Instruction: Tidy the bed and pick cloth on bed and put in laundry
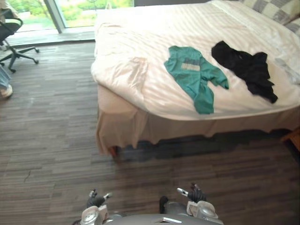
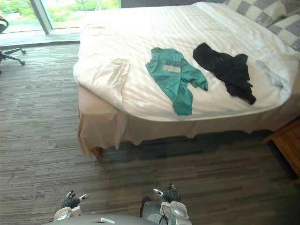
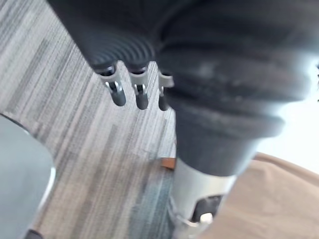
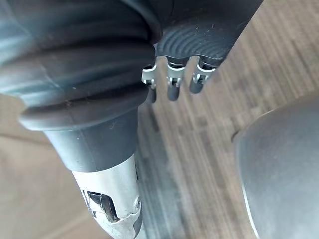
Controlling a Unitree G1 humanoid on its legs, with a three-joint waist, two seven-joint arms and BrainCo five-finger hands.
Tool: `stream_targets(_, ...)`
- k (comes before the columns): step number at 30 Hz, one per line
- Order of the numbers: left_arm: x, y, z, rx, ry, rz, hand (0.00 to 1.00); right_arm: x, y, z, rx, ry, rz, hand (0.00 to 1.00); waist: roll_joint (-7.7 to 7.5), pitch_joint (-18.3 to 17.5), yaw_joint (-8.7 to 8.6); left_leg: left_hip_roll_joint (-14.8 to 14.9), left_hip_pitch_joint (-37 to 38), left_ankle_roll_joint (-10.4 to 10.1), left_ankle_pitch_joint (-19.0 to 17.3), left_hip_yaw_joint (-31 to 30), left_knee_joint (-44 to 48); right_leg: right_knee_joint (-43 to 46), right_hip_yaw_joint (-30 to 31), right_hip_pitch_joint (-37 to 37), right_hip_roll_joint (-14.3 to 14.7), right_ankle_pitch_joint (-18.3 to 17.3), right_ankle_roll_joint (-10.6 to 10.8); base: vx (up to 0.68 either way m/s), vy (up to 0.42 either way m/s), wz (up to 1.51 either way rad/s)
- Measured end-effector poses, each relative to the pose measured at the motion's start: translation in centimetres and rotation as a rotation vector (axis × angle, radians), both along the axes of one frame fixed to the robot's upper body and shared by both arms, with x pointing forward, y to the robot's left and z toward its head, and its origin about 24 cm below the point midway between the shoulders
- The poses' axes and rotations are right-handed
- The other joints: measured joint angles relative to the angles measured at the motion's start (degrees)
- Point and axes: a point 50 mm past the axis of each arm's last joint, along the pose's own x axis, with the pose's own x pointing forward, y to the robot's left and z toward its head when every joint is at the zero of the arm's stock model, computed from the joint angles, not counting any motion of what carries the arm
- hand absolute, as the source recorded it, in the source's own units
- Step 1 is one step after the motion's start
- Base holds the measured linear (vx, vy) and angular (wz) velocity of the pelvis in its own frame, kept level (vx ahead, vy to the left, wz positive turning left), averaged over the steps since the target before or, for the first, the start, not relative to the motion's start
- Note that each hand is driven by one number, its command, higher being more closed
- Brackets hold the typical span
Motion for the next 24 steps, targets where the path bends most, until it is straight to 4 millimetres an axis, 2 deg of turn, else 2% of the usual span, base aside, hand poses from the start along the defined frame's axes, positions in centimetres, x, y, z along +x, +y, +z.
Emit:
stream_targets(1, 0.0, 0.1, 0.0, -0.003, -0.003, 0.012, 0.00, 0.0, 0.2, 0.0, 0.002, 0.000, 0.009, 0.00, 0.13, -0.1, 0.06, 2.4, -2.3, 0.0, -0.2, 3.8, 5.2, -1.2, -0.4, 2.1, 0.2, -0.3, -0.5, 0.26, -0.205, 0.07)
stream_targets(2, 0.0, 0.1, 0.0, -0.006, -0.006, 0.025, 0.00, -0.1, 0.3, -0.1, 0.007, 0.006, 0.007, 0.00, 0.12, 0.0, 0.31, 5.5, -3.7, 0.9, -0.8, 9.3, 7.4, -2.7, -0.7, 4.8, 0.2, -0.3, -0.7, 0.31, -0.196, 0.02)
stream_targets(3, -0.1, 0.1, 0.0, -0.007, -0.006, 0.031, 0.00, -0.1, 0.3, -0.1, 0.007, 0.008, 0.002, 0.00, 0.21, -0.1, 0.41, 7.9, -4.4, 1.3, -1.4, 13.6, 6.0, -4.4, -0.7, 7.1, -0.1, -0.3, -0.8, 0.26, -0.153, -0.03)
stream_targets(4, -0.1, 0.1, 0.0, -0.007, -0.006, 0.031, 0.00, -0.2, 0.3, -0.2, 0.007, 0.013, 0.000, 0.00, 0.20, -0.1, 0.47, 8.5, -4.7, 1.4, -1.8, 15.3, 4.3, -5.1, -0.6, 7.9, -0.5, -0.3, -0.8, 0.21, -0.039, -0.08)
stream_targets(5, -0.1, 0.1, 0.0, -0.006, -0.004, 0.026, 0.00, -0.4, 0.1, -0.3, 0.013, 0.024, -0.021, 0.00, 0.08, 0.0, 0.56, 8.6, -5.0, 1.3, -2.2, 17.4, -2.4, -6.6, -0.2, 9.4, -1.6, -0.2, -0.7, 0.18, 0.037, -0.10)
stream_targets(7, 0.1, 0.1, 0.0, 0.001, -0.003, 0.009, 0.00, -0.7, -0.1, -0.4, 0.017, 0.034, -0.049, 0.00, -0.03, -0.1, 0.44, 7.6, -4.8, 1.2, -1.5, 17.9, -13.0, -7.2, 0.1, 10.1, -2.8, -0.2, -0.6, 0.19, 0.093, -0.08)
stream_targets(8, 0.1, 0.1, 0.0, 0.010, 0.004, -0.012, 0.00, -0.9, -0.3, -0.5, 0.018, 0.044, -0.065, 0.00, -0.23, -0.1, 0.27, 6.2, -4.5, 1.7, 1.5, 17.2, -22.0, -7.4, 0.4, 10.1, -4.0, -0.5, 0.2, 0.18, 0.175, -0.08)
stream_targets(9, 0.2, 0.0, 0.0, 0.014, 0.008, -0.030, 0.00, -1.3, -0.6, -0.7, 0.017, 0.061, -0.081, 0.00, -0.17, -0.1, 0.26, 5.1, -3.7, 2.0, 6.3, 15.8, -30.0, -7.5, 1.1, 10.1, -4.8, -1.0, 1.9, 0.18, 0.203, -0.12)
stream_targets(10, 0.0, -0.1, -0.1, 0.011, 0.016, -0.031, 0.00, -1.4, -0.8, -0.6, 0.011, 0.064, -0.082, 0.00, 0.33, -0.3, 0.27, 5.1, -3.6, 1.9, 9.6, 15.0, -33.2, -7.5, 1.5, 10.1, -4.7, -1.3, 2.7, 0.19, 0.276, -0.23)
stream_targets(11, -0.1, -0.3, -0.2, 0.004, 0.024, -0.028, 0.00, -1.7, -1.1, -0.7, 0.003, 0.076, -0.083, 0.00, 1.02, -0.5, 0.26, 5.4, -3.2, 0.3, 15.9, 14.4, -34.3, -7.6, 2.3, 10.2, -4.4, -1.9, 4.0, 0.17, 0.273, -0.30)
stream_targets(13, 0.2, 1.1, 0.0, 0.042, 0.027, -0.064, 0.00, -2.5, 0.2, -1.3, 0.044, 0.119, -0.089, 0.00, -2.64, -0.7, 0.21, 2.3, -0.7, 1.6, 14.5, 17.4, -35.1, -8.8, 4.6, 11.2, -7.5, -1.7, 4.9, 0.13, 0.265, -0.44)
stream_targets(14, 0.2, 1.4, 0.0, 0.053, 0.027, -0.070, 0.00, -2.6, 0.6, -1.4, 0.058, 0.124, -0.092, 0.00, -3.39, -0.9, 0.41, 1.9, -0.4, 1.8, 14.3, 18.3, -35.3, -9.3, 5.2, 11.1, -8.0, -1.5, 5.0, 0.07, 0.195, -0.58)
stream_targets(15, 0.2, 1.9, 0.1, 0.069, 0.033, -0.085, 0.00, -2.8, 1.2, -1.5, 0.075, 0.131, -0.100, 0.00, -4.80, -1.4, 0.41, 1.1, 0.6, 2.2, 14.1, 19.8, -36.0, -10.0, 6.5, 11.0, -8.8, -0.9, 5.4, 0.06, 0.151, -0.64)
stream_targets(16, 0.2, 2.1, 0.0, 0.075, 0.046, -0.111, 0.00, -3.1, 1.3, -1.7, 0.084, 0.140, -0.119, 0.00, -5.24, -1.7, 0.30, 0.8, 1.7, 2.4, 13.6, 21.2, -36.5, -10.1, 7.4, 10.9, -9.1, 0.0, 5.6, 0.05, 0.139, -0.69)
stream_targets(19, 0.1, 1.7, -0.1, 0.074, 0.060, -0.146, 0.00, -3.0, 1.0, -1.6, 0.079, 0.132, -0.128, 0.00, -4.47, -1.7, -0.32, 0.4, 4.6, 1.9, 12.7, 23.4, -38.7, -5.9, 7.7, 8.5, -8.8, 0.4, 5.3, 0.00, 0.094, -0.61)
stream_targets(21, 0.0, 1.8, -0.2, 0.070, 0.060, -0.133, 0.00, -2.9, 0.5, -1.5, 0.073, 0.125, -0.146, 0.00, -3.75, -1.7, -0.69, 0.2, 5.3, 1.8, 12.8, 23.3, -40.2, -3.0, 5.3, 6.4, -8.5, 1.0, 4.7, -0.03, 0.033, -0.36)
stream_targets(22, -0.1, 2.0, -0.2, 0.064, 0.059, -0.105, 0.00, -2.9, 0.5, -1.5, 0.071, 0.125, -0.150, 0.00, -3.61, -1.7, -0.89, 0.0, 5.4, 1.9, 13.0, 22.9, -40.7, -3.5, 2.8, 6.0, -8.6, 1.7, 4.7, -0.03, 0.017, -0.24)
stream_targets(24, 0.0, 3.0, 0.0, 0.055, 0.044, 0.003, 0.00, -2.8, 0.4, -1.5, 0.070, 0.124, -0.159, 0.00, -3.69, -1.7, -1.18, -0.8, 5.2, 3.0, 14.4, 22.9, -42.2, -5.9, 1.7, 6.1, -9.1, 2.4, 4.9, -0.02, 0.014, -0.17)
